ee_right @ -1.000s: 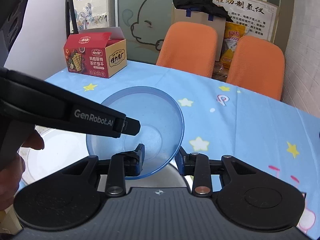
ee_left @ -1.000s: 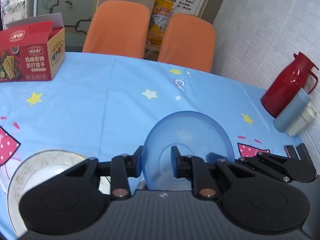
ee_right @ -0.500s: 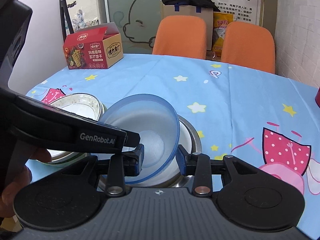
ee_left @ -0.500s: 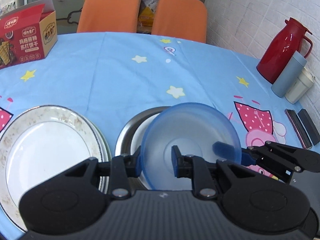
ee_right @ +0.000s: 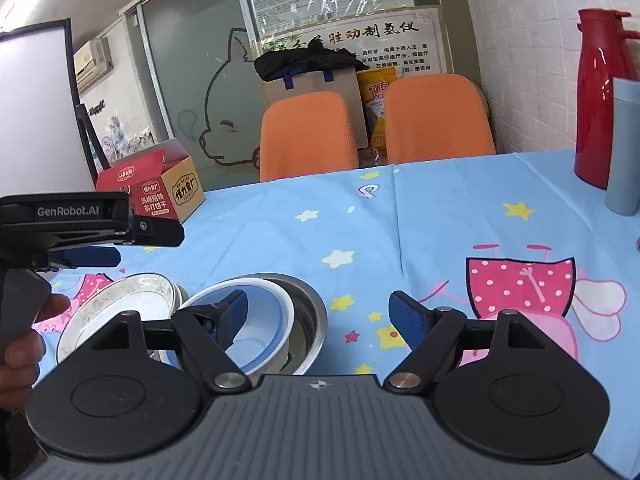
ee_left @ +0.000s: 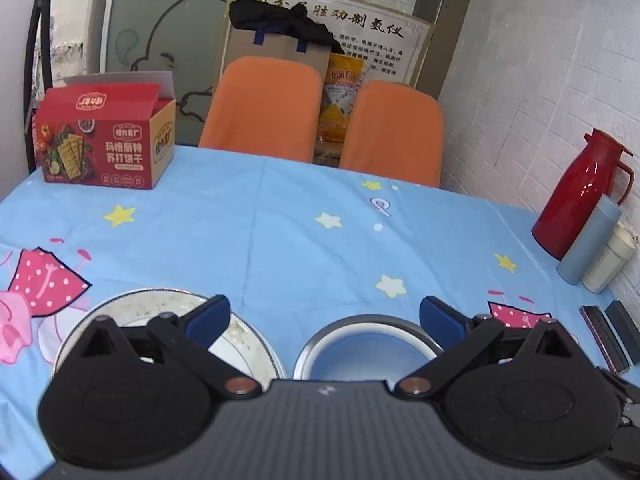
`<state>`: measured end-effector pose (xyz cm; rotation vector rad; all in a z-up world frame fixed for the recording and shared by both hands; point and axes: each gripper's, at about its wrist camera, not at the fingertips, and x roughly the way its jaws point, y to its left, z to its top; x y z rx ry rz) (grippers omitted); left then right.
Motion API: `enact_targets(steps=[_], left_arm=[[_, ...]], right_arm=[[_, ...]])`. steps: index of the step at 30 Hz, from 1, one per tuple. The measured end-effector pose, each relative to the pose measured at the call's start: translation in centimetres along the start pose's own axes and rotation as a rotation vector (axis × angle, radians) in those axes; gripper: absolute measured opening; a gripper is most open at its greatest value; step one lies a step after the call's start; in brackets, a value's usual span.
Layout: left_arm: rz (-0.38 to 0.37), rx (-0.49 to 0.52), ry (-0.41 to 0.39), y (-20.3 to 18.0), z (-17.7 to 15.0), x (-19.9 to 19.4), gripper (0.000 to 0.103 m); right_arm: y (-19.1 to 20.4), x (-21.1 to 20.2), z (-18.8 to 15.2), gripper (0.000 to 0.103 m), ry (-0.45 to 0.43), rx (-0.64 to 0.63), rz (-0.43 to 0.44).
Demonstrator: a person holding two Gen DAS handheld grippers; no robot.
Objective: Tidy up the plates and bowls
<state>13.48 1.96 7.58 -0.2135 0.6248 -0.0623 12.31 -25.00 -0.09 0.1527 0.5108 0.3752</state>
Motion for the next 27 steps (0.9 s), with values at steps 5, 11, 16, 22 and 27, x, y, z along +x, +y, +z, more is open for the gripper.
enact_targets(steps=[5, 11, 16, 22, 27], left_arm=[[0.021, -0.016, -0.003, 0.0, -0.4, 0.4, 0.1], [0.066, 0.012, 0.046, -0.1, -1.8, 2.0, 0.1], [0.079, 0.015, 0.086, 0.1, -2.2, 3.3, 0.1], [0.092, 0.03, 0.112, 0.3, -2.3, 4.4, 0.1], [0.096, 0.046, 0.134, 0.3, -2.3, 5.5, 0.1]], right_arm=[[0.8, 1.4, -0.8, 0.103, 0.032, 0.014, 0.03], [1.1, 1.9, -1.3, 0.103, 0.047, 0.008, 0.019], [0.7, 2.6, -1.7, 0.103, 0.067, 0.03, 0.006], [0.4, 3.7, -1.9, 0.103, 0.095, 0.043, -0.009], [0.5, 4.6, -2.0, 0.103, 0.108, 0.031, -0.015]])
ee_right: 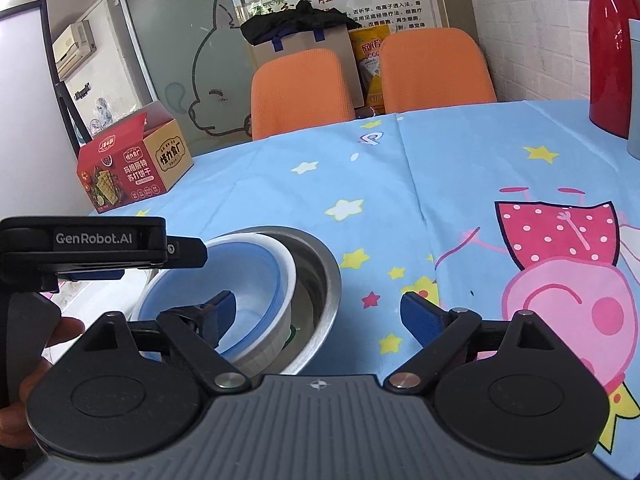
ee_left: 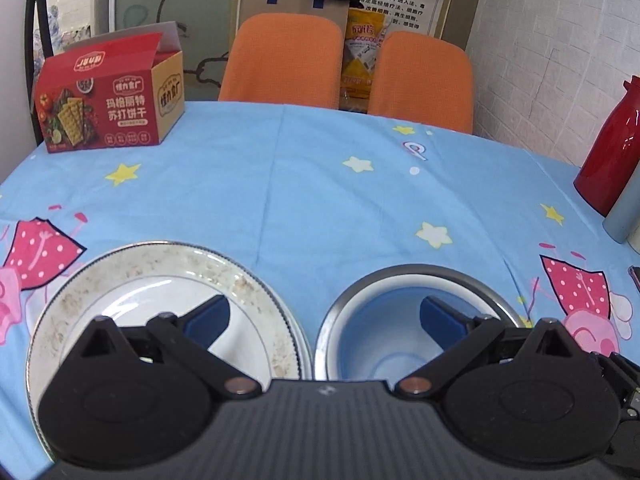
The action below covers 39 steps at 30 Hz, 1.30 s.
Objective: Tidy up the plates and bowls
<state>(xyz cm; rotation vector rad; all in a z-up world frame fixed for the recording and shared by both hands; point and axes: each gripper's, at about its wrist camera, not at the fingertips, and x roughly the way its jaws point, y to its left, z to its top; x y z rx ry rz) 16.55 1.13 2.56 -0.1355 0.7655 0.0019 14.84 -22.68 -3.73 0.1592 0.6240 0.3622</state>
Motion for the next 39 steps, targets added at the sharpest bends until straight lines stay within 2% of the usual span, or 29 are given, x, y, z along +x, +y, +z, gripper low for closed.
enact_targets(steps=[11, 20, 23, 30, 39], left_arm=[[0.021, 0.023, 0.016, 0.6, 0.5, 1.2, 0.1], [-0.006, 0.058, 0.044, 0.1, 0.2, 2.2, 0.1], [0.0, 0.114, 0.046, -0.6, 0.2, 2.8, 0.1], [0.011, 0.274, -0.009, -1.5, 0.8, 2.5, 0.101], [-0.023, 0.35, -0.014, -2.2, 0.5, 2.4, 0.101]], right_arm=[[0.3, 1.7, 0.1, 0.103, 0.027, -0.016, 0.007], [0.3, 2.2, 0.0, 0.103, 0.044, -0.015, -0.001], [0.6, 2.3, -0.1, 0.103, 0.047, -0.029, -0.007], [1.1, 2.5, -0.3, 0.103, 0.048, -0.089, -0.034], [-0.4, 2.3, -0.2, 0.103, 0.048, -0.105, -0.1]])
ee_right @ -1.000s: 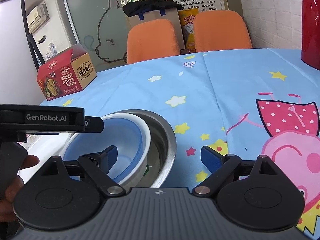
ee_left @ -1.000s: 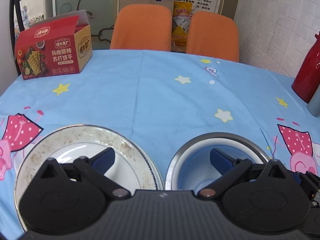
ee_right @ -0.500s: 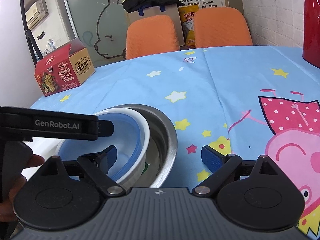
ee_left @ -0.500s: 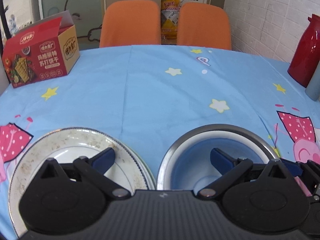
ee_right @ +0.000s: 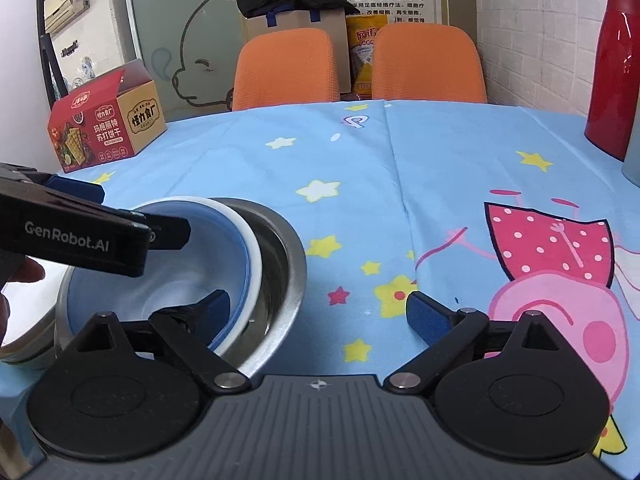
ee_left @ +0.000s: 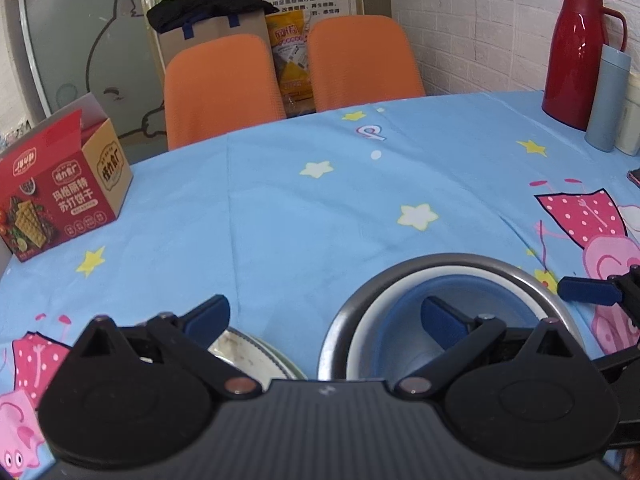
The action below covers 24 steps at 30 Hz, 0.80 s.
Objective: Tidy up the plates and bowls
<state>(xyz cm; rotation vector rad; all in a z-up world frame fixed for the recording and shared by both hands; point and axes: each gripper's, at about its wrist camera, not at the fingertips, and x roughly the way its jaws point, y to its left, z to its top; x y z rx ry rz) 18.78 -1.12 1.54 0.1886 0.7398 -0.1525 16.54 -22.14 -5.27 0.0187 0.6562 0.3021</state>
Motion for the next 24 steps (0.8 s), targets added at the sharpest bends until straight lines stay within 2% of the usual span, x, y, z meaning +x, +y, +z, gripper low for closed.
enact_targets(steps=[4, 10, 14, 17, 21, 24], left_arm=[[-0.02, 0.045, 0.007, -1.2, -0.3, 0.3, 0.101], [-0.1, 0.07, 0.011, -1.7, -0.2, 1.0, 0.101], [-0.191, 0.088, 0.031, -0.6, -0.2, 1.8, 0.101], [-0.299, 0.086, 0.064, 0.5, -0.1, 2.1, 0.101], [-0.279, 0.121, 0.084, 1.3, 0.2, 2.1, 0.101], [-0.302, 0.152, 0.091, 1.2, 0.2, 1.8, 0.1]], right_arm=[[-0.3, -0.3, 0.0, 0.103, 0.007, -0.014, -0.012], [-0.4, -0.4, 0.0, 0.103, 0.021, -0.001, -0.02], [0.3, -0.6, -0.1, 0.103, 0.018, 0.003, 0.034], [0.5, -0.9, -0.5, 0.103, -0.002, 0.027, 0.048], [0.2, -1.2, -0.8, 0.103, -0.029, 0.075, 0.051], [0.4, -1.1, -0.8, 0.103, -0.034, 0.085, 0.046]])
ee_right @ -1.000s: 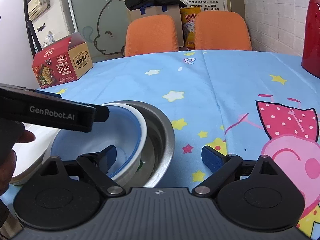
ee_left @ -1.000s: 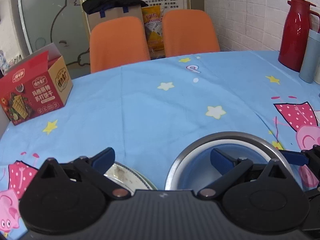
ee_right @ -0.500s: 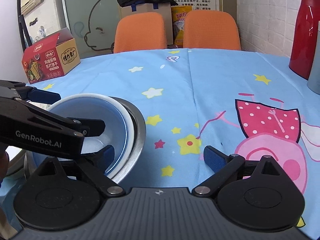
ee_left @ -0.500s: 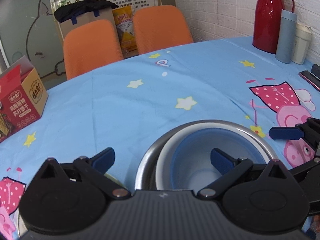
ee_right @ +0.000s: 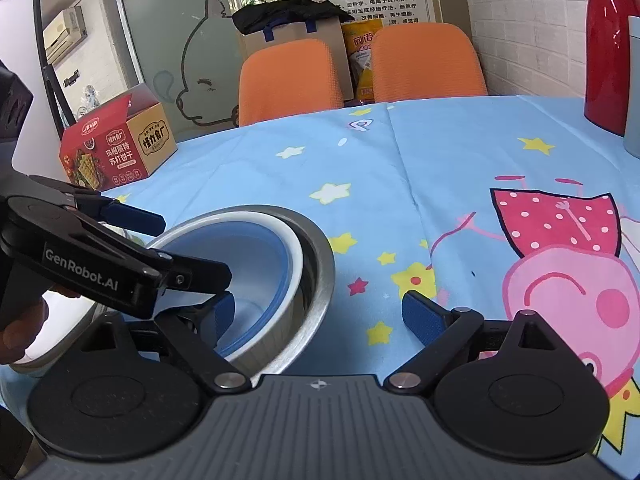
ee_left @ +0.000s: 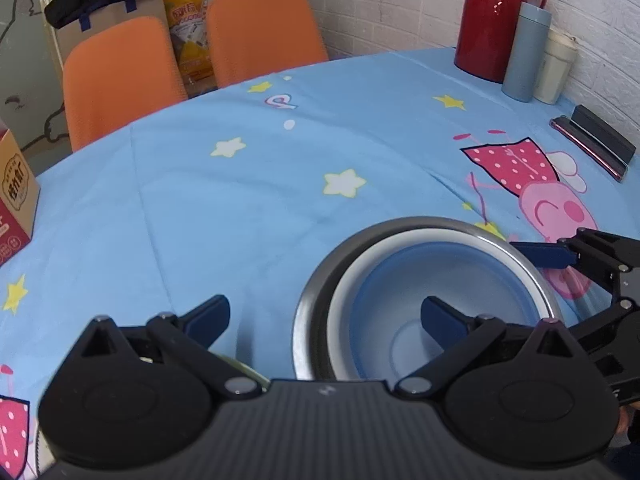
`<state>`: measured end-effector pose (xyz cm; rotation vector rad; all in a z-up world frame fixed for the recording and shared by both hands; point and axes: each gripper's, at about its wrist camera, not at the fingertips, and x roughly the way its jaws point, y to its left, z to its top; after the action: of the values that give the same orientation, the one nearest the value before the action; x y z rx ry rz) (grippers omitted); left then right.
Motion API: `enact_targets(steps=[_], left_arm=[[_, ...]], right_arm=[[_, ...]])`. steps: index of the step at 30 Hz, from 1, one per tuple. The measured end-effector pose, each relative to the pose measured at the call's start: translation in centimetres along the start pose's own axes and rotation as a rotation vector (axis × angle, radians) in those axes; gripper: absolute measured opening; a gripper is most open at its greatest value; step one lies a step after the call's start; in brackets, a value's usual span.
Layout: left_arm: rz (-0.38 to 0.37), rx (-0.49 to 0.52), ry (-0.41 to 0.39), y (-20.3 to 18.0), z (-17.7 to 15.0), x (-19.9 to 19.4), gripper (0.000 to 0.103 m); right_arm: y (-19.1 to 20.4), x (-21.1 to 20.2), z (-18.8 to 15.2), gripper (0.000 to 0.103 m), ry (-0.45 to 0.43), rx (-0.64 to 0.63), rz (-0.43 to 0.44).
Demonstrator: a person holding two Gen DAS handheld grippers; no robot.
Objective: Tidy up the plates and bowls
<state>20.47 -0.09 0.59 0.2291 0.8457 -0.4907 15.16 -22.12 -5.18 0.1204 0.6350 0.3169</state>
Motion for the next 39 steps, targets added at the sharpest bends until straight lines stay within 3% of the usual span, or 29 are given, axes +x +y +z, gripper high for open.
enact_targets(steps=[5, 8, 11, 12, 13, 14, 16, 23, 30, 39], left_arm=[[-0.065, -0.034, 0.018, 0.3, -0.4, 0.7, 0.093], [-0.074, -0.026, 0.022, 0.0, -0.5, 0.8, 0.07], [-0.09, -0.046, 0.042, 0.0, -0.5, 0.9, 0.067], [-0.087, -0.045, 0.045, -0.1, -0.5, 1.0, 0.067], [-0.085, -0.048, 0.046, -0.2, -0.5, 1.0, 0.067], [-0.09, -0.055, 0.047, -0.2, -0.5, 0.9, 0.063], [-0.081, -0.081, 0.045, -0.4, -0.4, 0.8, 0.056], [-0.053, -0.168, 0.035, -1.1, 0.6, 0.0, 0.05], [-0.037, -0.164, -0.056, -1.4, 1.9, -3.6, 0.051], [0.131, -0.251, -0.11, 4.0, -2.1, -9.2, 0.053]], right_arm=[[0.3, -0.1, -0.2, 0.103, -0.008, -0.014, -0.013], [0.3, -0.2, -0.3, 0.103, -0.012, -0.012, -0.022], [0.6, -0.4, -0.4, 0.103, -0.017, -0.007, 0.005], [0.7, -0.4, -0.5, 0.097, -0.016, -0.005, 0.025], [0.9, -0.4, -0.5, 0.079, -0.013, -0.002, 0.047], [0.9, -0.4, -0.6, 0.069, -0.01, 0.009, 0.071], [1.3, -0.3, -0.6, 0.069, -0.013, 0.004, 0.057], [1.7, -1.2, 0.3, 0.069, -0.026, 0.002, -0.002], [2.9, -3.4, 2.4, 0.078, -0.092, -0.043, -0.014], [10.2, -1.7, 3.2, 0.09, -0.092, -0.166, 0.144]])
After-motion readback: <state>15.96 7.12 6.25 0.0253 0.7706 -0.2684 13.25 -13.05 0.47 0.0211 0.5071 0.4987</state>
